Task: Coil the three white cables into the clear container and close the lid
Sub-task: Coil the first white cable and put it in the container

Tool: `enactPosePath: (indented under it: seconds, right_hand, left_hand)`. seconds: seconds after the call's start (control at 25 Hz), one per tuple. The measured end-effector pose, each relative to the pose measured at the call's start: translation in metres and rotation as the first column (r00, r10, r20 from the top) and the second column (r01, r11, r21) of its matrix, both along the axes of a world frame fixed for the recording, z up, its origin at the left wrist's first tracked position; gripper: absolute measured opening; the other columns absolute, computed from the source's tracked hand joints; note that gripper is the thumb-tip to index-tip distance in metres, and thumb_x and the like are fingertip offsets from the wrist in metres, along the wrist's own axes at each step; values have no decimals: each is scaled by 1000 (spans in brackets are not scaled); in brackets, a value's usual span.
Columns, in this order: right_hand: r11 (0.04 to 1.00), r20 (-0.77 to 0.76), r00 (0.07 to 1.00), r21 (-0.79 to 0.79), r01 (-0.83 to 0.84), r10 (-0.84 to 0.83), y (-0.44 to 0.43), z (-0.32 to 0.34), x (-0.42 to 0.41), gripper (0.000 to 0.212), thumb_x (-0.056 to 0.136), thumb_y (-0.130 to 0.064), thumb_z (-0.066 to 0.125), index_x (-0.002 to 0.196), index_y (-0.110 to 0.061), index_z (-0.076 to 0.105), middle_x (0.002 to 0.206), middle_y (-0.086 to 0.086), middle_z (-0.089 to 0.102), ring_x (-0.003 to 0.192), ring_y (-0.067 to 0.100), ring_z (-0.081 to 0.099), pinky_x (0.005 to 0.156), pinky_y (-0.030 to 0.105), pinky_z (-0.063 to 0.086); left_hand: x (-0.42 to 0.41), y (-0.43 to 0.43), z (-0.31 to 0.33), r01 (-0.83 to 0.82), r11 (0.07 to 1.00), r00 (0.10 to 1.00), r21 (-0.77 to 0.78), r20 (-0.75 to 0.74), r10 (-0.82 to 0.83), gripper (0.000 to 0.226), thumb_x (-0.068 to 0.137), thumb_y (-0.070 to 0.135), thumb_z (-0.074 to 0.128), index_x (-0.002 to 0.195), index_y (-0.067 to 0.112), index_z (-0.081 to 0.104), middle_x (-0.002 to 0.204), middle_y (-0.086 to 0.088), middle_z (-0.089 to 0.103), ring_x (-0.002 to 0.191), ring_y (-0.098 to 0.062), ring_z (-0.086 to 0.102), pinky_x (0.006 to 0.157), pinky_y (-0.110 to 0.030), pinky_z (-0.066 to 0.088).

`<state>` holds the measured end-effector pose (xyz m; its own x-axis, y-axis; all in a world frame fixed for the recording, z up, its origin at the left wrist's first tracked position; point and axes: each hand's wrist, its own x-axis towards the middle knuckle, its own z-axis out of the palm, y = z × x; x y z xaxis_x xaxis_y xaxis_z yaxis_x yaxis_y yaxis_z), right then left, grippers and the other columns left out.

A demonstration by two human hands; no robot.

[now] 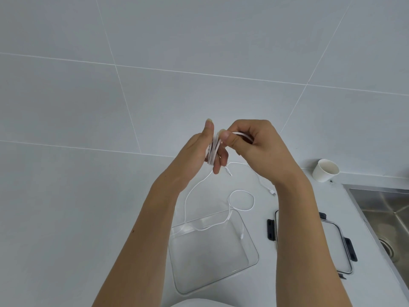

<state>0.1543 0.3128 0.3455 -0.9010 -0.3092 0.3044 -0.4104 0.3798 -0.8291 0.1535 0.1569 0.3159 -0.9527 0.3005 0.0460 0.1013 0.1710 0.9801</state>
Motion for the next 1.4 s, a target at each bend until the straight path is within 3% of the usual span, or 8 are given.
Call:
enactPosePath:
  seconds: [0.12,0.24,0.44,0.64,0.84,0.96,1.2,1.4]
  right_hand:
    - [998,-21,999,-57,38,-39,4,-3,-3,25,92,-28,68,74,-11,69,68,19,66,66,40,56,62,46,48]
    - [993,-13,998,-97,66,-68,6,-3,-4,22,89,-27,71,71,-15,68,63,2,68,73,42,65,71,56,55]
    - [986,-20,994,-129,105,-108,13,-5,-7,22,87,-22,75,73,-7,67,63,16,64,55,19,57,58,29,44]
    - [981,-35,992,-155,114,-121,16,-10,-9,21,82,-26,77,76,-8,68,75,25,66,68,47,57,60,47,46]
    - [967,6,997,-241,78,-79,10,-9,-8,18,91,-18,70,73,-17,65,72,27,54,59,23,44,56,24,40]
    - [956,65,996,-285,72,-55,5,-14,-6,24,98,-10,59,74,-14,61,64,-3,57,50,0,47,54,8,38]
    - [954,134,991,-298,22,19,-7,-28,-5,20,102,-6,50,89,5,62,70,14,56,53,13,49,53,24,42]
    - [896,260,955,-443,-16,146,-14,-24,-1,20,105,-10,43,89,-7,56,81,5,70,72,19,66,60,27,50]
  left_hand:
    - [5,1,-2,63,995,998,71,10,-64,78,101,53,5,60,7,54,52,-7,53,54,-15,49,74,-24,44]
    - [8,4,0,98,991,995,95,12,-100,76,99,55,8,52,12,49,47,-3,45,48,-11,43,60,-11,41]
    - [13,6,4,161,960,985,231,25,-171,72,105,40,15,55,14,59,50,-5,46,43,-12,37,50,-13,36]
    - [12,1,-2,247,938,962,243,52,-267,57,105,29,26,82,-17,50,45,8,48,40,-7,37,47,-17,32]
    - [15,-2,-2,286,845,941,453,33,-337,37,100,27,33,73,17,56,45,10,44,37,-4,36,44,-17,28]
    - [15,-3,-2,246,799,951,548,24,-309,36,99,29,31,73,16,52,43,11,42,35,-3,34,45,-16,29]
    - [9,-6,-7,132,728,979,672,29,-204,47,99,38,30,64,23,57,40,13,36,33,-3,32,48,-19,26]
    - [6,-12,-8,69,698,987,713,53,-152,48,101,38,28,66,24,58,41,14,33,37,-2,33,53,-17,32]
